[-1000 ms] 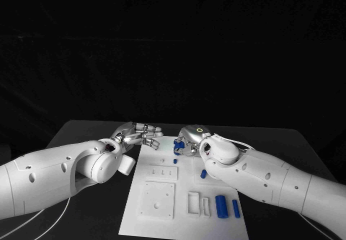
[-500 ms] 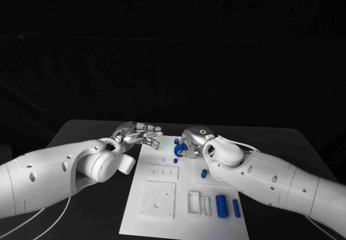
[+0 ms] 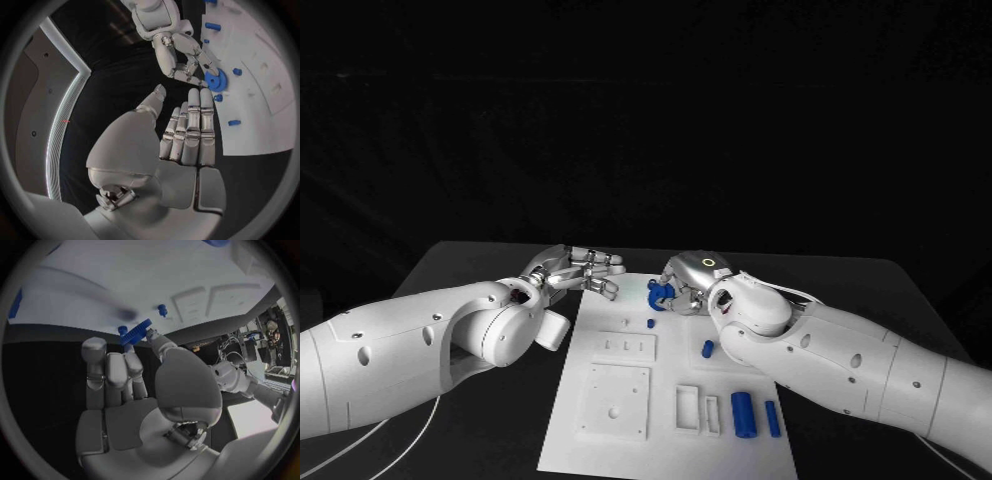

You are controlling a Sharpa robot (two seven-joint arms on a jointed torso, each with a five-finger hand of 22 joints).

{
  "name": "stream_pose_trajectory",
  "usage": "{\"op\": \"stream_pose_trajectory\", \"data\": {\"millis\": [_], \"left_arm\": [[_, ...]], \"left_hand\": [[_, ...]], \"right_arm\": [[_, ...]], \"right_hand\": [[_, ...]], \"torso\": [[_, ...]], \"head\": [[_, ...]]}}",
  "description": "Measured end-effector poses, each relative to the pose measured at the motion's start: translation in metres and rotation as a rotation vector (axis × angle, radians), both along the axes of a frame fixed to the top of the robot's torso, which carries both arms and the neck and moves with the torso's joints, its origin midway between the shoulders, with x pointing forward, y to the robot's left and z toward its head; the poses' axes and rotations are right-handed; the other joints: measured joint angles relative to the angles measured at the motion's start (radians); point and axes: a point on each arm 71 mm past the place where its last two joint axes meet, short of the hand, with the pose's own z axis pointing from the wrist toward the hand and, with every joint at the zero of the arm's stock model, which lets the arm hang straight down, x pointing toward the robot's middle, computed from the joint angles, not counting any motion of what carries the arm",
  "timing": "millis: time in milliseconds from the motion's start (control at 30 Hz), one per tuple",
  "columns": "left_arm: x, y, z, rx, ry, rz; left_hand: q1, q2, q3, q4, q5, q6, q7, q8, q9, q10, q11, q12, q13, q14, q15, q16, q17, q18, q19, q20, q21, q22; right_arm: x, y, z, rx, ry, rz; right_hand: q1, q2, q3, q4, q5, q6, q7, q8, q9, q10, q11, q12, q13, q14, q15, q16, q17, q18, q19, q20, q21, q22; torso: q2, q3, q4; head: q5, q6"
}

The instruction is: Assemble the parts on the task board

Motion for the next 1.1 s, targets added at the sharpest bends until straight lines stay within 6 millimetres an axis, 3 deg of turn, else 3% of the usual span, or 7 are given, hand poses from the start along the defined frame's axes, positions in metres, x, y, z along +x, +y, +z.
{"op": "stream_pose_trajectory", "data": {"millis": [533,1100], "left_arm": [[0.001,-0.001,0.0,0.0,0.0,-0.001],[0.001,-0.003,0.0,0.0,0.0,-0.004]], "left_hand": [[0.0,0.0,0.0,0.0,0.0,0.0,0.0,0.0,0.0,0.0,0.0,0.0,0.0,0.0,0.0,0.0,0.0,0.0,0.0,0.0,0.0,0.0],[0.0,0.0,0.0,0.0,0.0,0.0,0.0,0.0,0.0,0.0,0.0,0.0,0.0,0.0,0.0,0.0,0.0,0.0,0.0,0.0,0.0,0.0]], "right_arm": [[-0.001,0.009,0.008,0.03,-0.024,0.005],[0.007,0.022,0.0,0.028,-0.01,-0.007]], "right_hand": [[0.0,0.0,0.007,-0.004,0.0,0.0,0.0,0.0,0.0,0.0,0.0,0.0,0.0,0.004,-0.004,0.0,0.0,0.0,0.004,-0.004,0.0,0.001],[0.0,0.0,0.01,-0.004,0.005,0.0,0.0,0.0,0.0,0.0,0.0,0.0,0.0,0.004,-0.003,0.0,0.0,0.0,0.004,-0.004,0.0,0.001]], "torso": [[0.001,-0.0003,0.0006],[0.001,-0.0011,0.0017]], "head": [[-0.002,0.002],[0.004,0.002]]}}
